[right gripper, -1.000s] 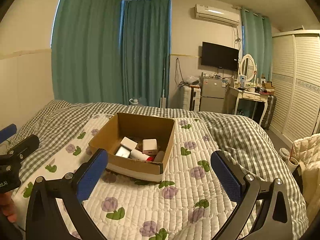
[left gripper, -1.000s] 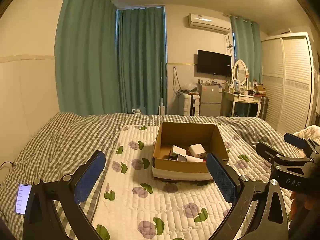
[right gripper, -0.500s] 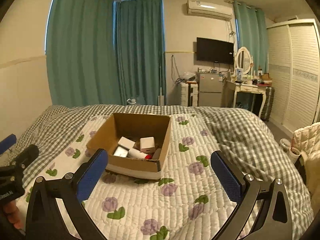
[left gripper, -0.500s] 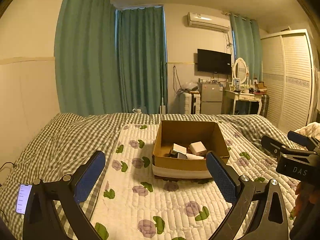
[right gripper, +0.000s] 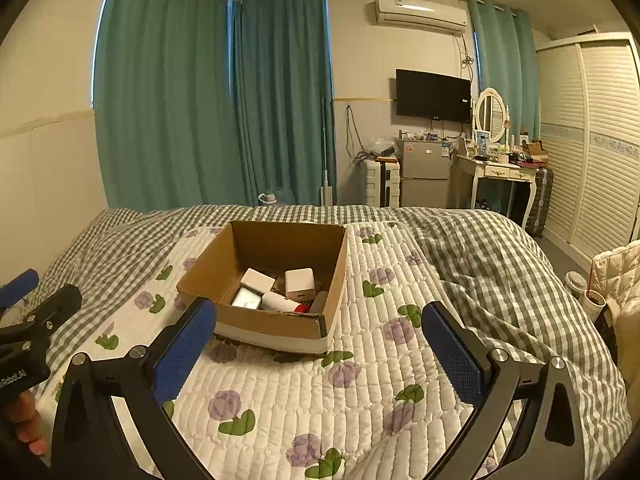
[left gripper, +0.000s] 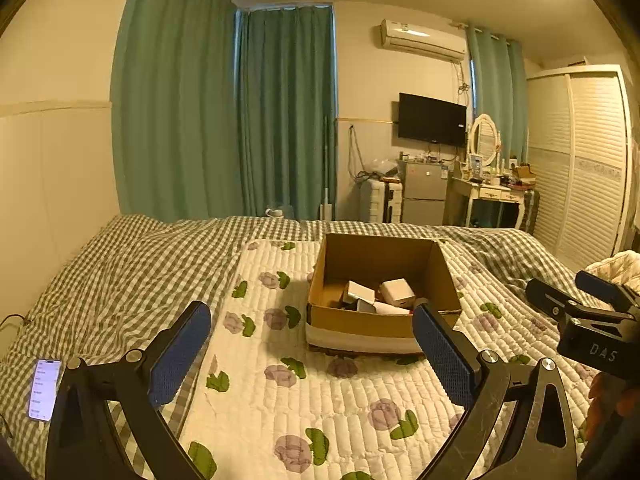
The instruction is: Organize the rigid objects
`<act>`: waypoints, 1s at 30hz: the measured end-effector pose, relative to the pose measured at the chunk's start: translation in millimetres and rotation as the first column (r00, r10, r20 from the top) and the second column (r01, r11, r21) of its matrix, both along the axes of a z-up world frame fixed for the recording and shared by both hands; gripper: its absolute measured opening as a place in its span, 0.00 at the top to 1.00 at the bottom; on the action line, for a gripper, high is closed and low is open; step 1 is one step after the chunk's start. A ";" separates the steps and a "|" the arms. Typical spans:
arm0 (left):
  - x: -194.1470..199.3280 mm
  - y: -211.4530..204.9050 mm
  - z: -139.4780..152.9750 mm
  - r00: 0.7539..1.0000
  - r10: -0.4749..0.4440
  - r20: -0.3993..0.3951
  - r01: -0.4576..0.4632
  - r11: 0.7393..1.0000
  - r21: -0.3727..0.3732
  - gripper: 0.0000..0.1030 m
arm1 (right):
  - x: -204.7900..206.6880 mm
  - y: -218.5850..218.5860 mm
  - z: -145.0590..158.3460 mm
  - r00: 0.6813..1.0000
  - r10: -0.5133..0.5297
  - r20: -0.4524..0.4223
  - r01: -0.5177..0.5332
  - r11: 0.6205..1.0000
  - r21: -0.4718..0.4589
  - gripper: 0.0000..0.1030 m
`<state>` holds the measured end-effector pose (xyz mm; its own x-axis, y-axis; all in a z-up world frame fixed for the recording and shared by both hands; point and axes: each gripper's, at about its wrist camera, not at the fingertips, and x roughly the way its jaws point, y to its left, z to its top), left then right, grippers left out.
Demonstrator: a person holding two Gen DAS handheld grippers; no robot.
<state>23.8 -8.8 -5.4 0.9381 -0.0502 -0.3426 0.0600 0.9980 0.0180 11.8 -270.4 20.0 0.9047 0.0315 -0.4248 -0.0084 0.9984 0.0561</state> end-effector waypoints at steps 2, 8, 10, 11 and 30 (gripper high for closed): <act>0.5 0.2 0.0 1.000 -0.005 -0.004 0.005 1.000 -0.006 0.00 | 1.0 0.9 -0.2 1.000 0.004 -0.003 -0.004 1.000 -0.001 0.00; 3.4 0.1 -3.4 1.000 -0.006 -0.025 0.006 1.000 -0.013 0.00 | 2.4 2.2 -1.4 1.000 0.006 -0.007 -0.006 1.000 -0.003 0.00; 3.1 -0.4 -3.7 1.000 -0.007 -0.024 0.007 1.000 -0.009 0.00 | 3.0 2.5 -2.0 1.000 0.007 -0.008 -0.007 1.000 -0.004 0.00; 2.9 -0.6 -3.3 1.000 -0.008 -0.024 0.008 1.000 -0.010 0.00 | 2.9 2.5 -1.9 1.000 0.006 -0.007 -0.006 1.000 -0.003 0.00; -0.2 -1.4 -1.4 1.000 0.001 -0.015 -0.001 1.000 0.009 0.00 | 2.2 0.3 -5.1 1.000 0.001 -0.001 -0.001 1.000 -0.016 0.00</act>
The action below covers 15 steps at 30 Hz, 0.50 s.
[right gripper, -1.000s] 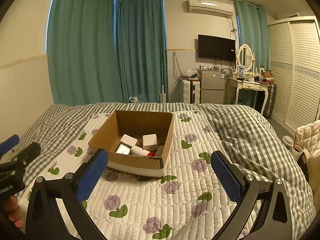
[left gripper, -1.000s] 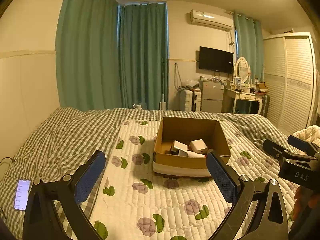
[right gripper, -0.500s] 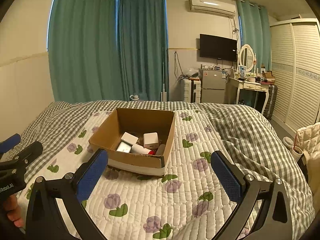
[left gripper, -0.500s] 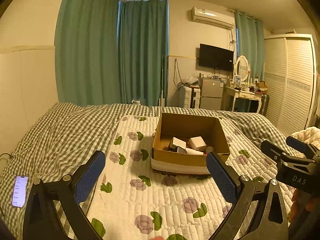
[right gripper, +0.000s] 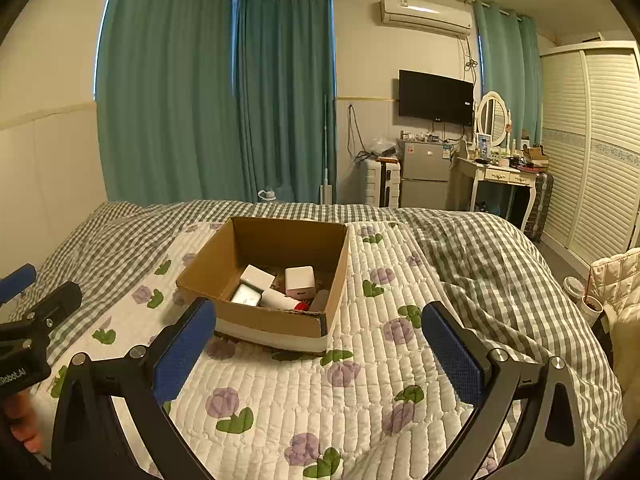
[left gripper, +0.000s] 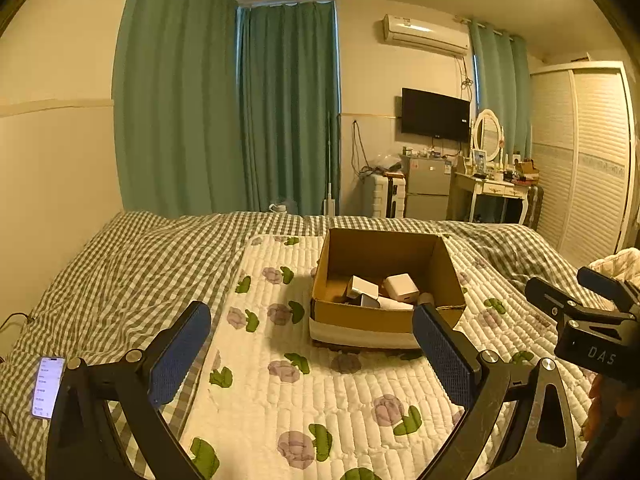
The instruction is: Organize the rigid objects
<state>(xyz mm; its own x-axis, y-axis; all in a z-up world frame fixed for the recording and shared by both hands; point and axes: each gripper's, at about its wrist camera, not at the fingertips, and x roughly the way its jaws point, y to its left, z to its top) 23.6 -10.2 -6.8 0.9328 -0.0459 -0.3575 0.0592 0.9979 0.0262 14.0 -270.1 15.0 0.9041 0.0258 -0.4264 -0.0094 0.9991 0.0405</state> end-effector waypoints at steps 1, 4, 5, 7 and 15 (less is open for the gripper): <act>-0.1 -0.2 0.1 1.000 -0.003 0.000 0.003 1.000 -0.001 0.00 | 0.0 0.1 0.2 1.000 0.001 0.001 -0.001 1.000 0.000 0.00; -0.3 -0.6 1.0 1.000 -0.008 0.000 0.008 1.000 -0.002 0.00 | 0.0 -0.2 0.4 1.000 0.001 0.002 -0.001 1.000 -0.003 0.00; -0.4 -0.6 1.2 1.000 -0.009 0.001 0.009 1.000 -0.001 0.00 | -0.1 -0.2 0.3 1.000 0.002 0.000 -0.002 1.000 -0.003 0.00; -0.8 -0.5 1.6 1.000 -0.009 0.003 0.009 1.000 0.000 0.00 | 0.1 -0.1 0.3 1.000 0.001 0.001 -0.001 1.000 -0.001 0.00; -1.1 -1.6 1.9 1.000 -0.009 -0.003 0.009 1.000 -0.004 0.00 | -0.5 -0.9 -0.1 1.000 0.002 -0.002 -0.002 1.000 -0.001 0.00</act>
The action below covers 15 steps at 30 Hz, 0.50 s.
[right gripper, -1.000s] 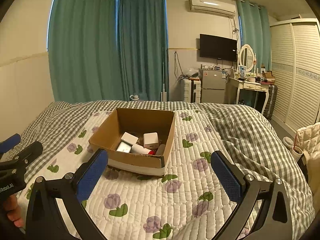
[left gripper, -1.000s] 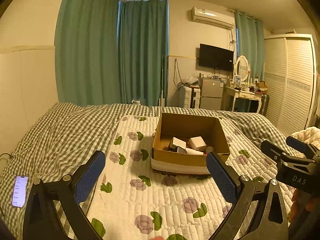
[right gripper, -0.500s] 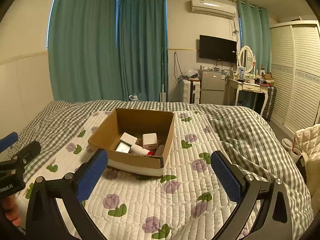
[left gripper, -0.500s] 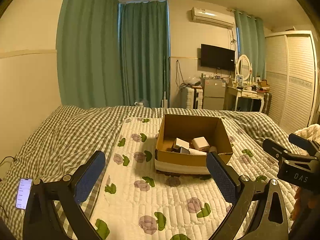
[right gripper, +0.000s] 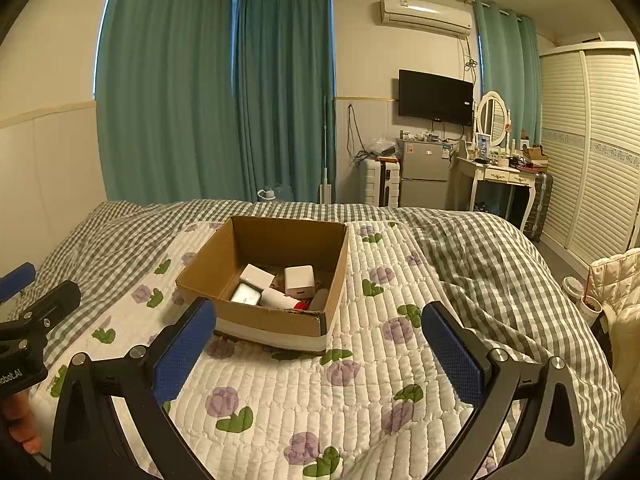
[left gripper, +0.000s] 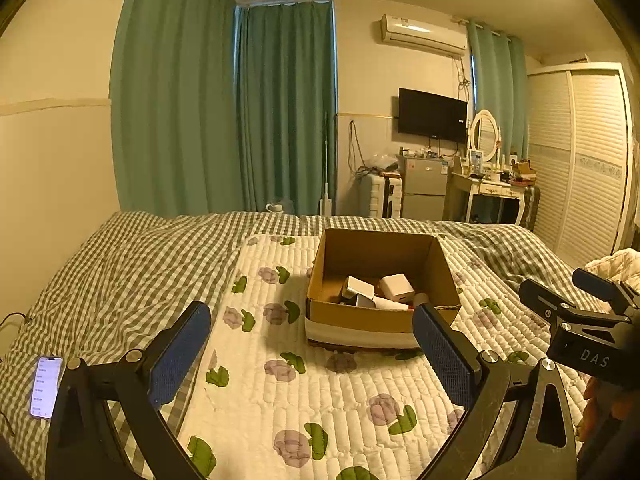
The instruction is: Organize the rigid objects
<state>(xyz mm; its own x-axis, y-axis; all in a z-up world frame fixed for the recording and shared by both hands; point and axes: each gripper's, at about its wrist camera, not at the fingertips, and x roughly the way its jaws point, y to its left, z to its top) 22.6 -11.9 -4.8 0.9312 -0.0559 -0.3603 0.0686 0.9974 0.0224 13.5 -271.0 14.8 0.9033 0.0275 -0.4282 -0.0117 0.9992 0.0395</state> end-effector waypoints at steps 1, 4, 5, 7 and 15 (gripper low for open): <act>-0.1 -0.2 -0.1 1.000 -0.001 0.000 0.001 1.000 0.002 0.00 | 0.4 0.7 0.1 1.000 0.000 -0.001 0.000 1.000 -0.001 0.00; 0.3 -0.3 -0.3 1.000 -0.003 -0.002 0.003 1.000 0.002 0.00 | -0.7 0.3 0.4 1.000 0.001 -0.001 -0.001 1.000 0.000 0.00; 0.2 -0.4 -0.5 1.000 -0.002 -0.003 0.002 1.000 0.003 0.00 | -0.6 0.7 0.2 1.000 0.000 -0.002 0.000 1.000 0.000 0.00; 0.1 -0.5 -0.8 1.000 0.000 -0.002 0.000 1.000 0.005 0.00 | -0.9 0.1 -0.2 1.000 0.002 -0.003 -0.002 1.000 0.000 0.00; -0.4 -0.3 -0.7 1.000 -0.002 0.001 0.002 1.000 0.000 0.00 | -2.1 -0.7 -0.9 1.000 0.001 -0.003 -0.001 1.000 0.001 0.00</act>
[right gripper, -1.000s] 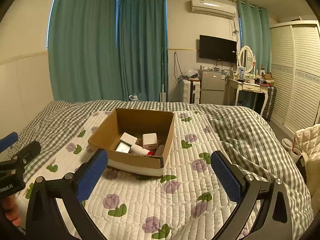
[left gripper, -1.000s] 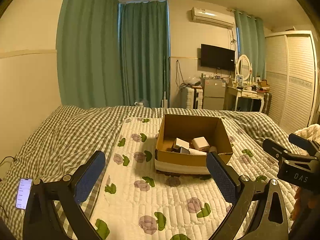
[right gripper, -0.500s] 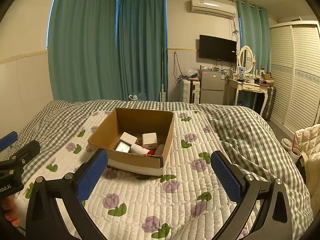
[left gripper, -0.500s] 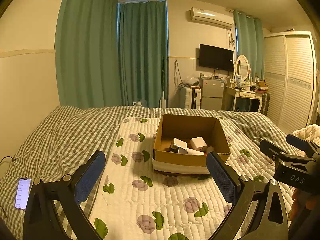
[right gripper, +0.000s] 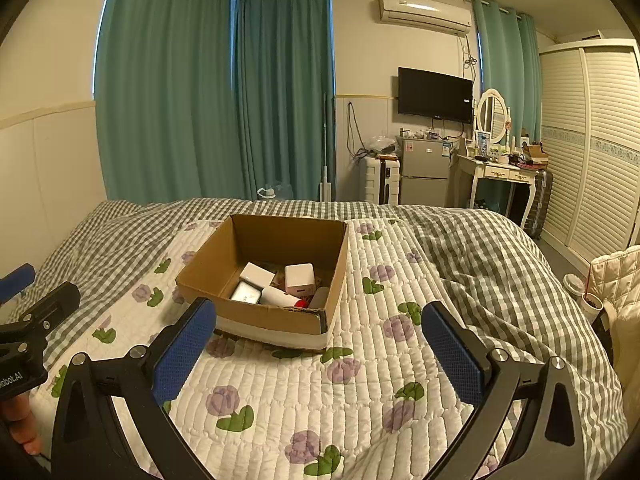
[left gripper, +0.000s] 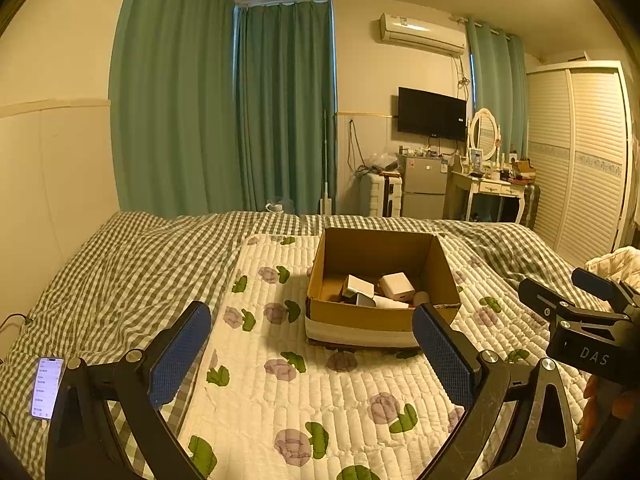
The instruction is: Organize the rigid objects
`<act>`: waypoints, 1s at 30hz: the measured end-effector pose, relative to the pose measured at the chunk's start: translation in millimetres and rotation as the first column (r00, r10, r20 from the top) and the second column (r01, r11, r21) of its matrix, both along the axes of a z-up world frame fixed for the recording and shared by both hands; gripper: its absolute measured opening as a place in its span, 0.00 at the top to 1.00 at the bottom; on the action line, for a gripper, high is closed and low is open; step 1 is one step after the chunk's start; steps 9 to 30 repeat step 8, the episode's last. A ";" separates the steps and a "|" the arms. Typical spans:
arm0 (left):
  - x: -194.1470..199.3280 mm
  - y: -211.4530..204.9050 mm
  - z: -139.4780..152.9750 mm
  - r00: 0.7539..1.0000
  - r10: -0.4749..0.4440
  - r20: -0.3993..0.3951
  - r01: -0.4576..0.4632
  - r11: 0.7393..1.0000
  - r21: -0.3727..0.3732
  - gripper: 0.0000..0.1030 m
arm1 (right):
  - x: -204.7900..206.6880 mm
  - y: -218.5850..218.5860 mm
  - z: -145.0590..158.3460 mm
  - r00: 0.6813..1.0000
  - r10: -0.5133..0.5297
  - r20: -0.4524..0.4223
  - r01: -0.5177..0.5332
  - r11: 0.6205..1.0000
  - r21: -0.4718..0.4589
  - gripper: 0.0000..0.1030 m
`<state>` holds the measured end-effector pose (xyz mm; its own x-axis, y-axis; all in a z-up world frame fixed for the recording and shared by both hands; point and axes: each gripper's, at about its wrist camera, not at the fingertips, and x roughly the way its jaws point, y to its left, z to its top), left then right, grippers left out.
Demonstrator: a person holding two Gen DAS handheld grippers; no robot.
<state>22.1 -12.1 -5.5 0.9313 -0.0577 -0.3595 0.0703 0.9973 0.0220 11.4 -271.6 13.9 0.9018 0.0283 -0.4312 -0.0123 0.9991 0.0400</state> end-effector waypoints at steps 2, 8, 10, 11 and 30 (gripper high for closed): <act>0.4 0.2 -0.5 1.000 -0.002 -0.003 0.002 1.000 -0.003 0.00 | 1.4 0.6 0.2 1.000 0.003 -0.004 -0.003 1.000 -0.001 0.00; 2.1 1.0 -2.9 1.000 0.002 -0.013 -0.002 1.000 -0.007 0.00 | 1.4 1.5 0.0 1.000 0.004 -0.009 -0.004 1.000 -0.002 0.00; 2.1 1.0 -2.9 1.000 0.002 -0.013 -0.002 1.000 -0.007 0.00 | 1.4 1.5 0.0 1.000 0.004 -0.009 -0.004 1.000 -0.002 0.00; 2.1 1.0 -2.9 1.000 0.002 -0.013 -0.002 1.000 -0.007 0.00 | 1.4 1.5 0.0 1.000 0.004 -0.009 -0.004 1.000 -0.002 0.00; 2.1 1.0 -2.9 1.000 0.002 -0.013 -0.002 1.000 -0.007 0.00 | 1.4 1.5 0.0 1.000 0.004 -0.009 -0.004 1.000 -0.002 0.00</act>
